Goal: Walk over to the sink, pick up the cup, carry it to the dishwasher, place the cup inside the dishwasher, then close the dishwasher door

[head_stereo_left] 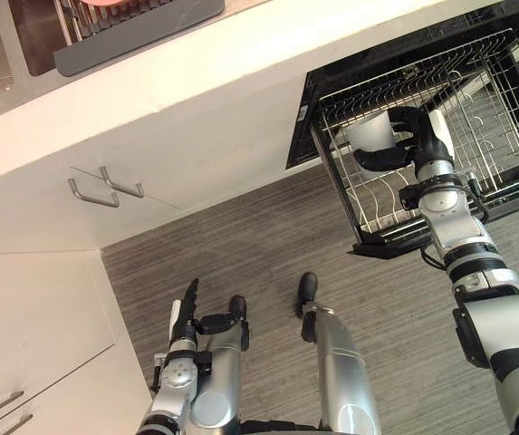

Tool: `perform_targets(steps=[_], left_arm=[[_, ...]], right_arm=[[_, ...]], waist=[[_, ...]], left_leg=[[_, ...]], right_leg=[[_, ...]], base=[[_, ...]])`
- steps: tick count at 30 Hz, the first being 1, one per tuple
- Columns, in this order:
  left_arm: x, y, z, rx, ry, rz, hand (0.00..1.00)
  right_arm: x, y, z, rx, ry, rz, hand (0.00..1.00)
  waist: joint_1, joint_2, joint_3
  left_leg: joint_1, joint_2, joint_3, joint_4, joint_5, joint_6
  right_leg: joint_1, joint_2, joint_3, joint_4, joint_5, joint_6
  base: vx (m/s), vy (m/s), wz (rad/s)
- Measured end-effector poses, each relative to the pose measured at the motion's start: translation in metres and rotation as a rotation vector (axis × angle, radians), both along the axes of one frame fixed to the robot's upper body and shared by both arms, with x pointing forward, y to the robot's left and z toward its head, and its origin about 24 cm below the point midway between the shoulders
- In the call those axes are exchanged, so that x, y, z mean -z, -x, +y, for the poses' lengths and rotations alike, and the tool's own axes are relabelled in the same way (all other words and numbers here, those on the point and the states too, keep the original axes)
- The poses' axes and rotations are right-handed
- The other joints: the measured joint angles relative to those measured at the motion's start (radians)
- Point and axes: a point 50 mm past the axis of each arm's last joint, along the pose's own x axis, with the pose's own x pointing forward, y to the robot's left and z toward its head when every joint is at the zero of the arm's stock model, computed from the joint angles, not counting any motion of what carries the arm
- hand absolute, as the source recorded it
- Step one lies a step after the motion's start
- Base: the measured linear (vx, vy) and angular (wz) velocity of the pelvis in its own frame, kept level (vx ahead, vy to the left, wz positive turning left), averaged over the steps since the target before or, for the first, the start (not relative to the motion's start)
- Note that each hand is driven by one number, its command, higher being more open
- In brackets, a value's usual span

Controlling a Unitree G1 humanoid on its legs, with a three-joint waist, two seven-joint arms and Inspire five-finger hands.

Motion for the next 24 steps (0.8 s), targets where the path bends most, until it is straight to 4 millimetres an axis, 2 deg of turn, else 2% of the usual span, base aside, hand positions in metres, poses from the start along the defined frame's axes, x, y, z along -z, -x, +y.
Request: perform_targets(steps=[10,16,21,24], left_arm=[[-0.001,-0.002,-0.002,0.002,0.002,-0.003,1.00],[-0.001,-0.002,-0.003,0.002,0.003,-0.002,1.00],[0.000,-0.002,-0.003,0.002,0.004,0.007,1.00],[0.001,-0.001,-0.004,0.002,0.007,0.017,1.00]], right_arm=[[0.002,-0.005,0.009,0.000,-0.049,-0.001,1.00],[-0.004,-0.004,0.013,-0.018,-0.055,-0.035,1.00],[-0.006,0.006,0.022,-0.055,-0.082,-0.119,1.00],[0.001,0.016,0.031,-0.092,-0.085,-0.153,1.00]], waist=[[0.004,0.001,-0.001],[0.002,0.002,-0.001],[-0.003,0.002,-0.001],[-0.009,0.002,-0.001]], left_leg=[[-0.005,-0.005,-0.005,-0.018,0.013,-0.005],[-0.002,-0.012,-0.004,-0.031,0.025,-0.003],[0.022,-0.018,-0.005,-0.046,0.038,-0.004],[0.050,-0.022,-0.002,-0.073,0.052,-0.001]], right_leg=[[-0.004,-0.012,-0.010,-0.008,0.004,0.002],[0.003,-0.016,-0.007,-0.032,0.024,0.005],[0.032,-0.019,-0.008,-0.057,0.041,0.006],[0.064,-0.020,-0.003,-0.093,0.063,0.009]], base=[[0.00,-0.006,0.04],[0.00,0.000,0.00],[-0.03,0.003,0.01],[-0.04,0.005,-0.03]])
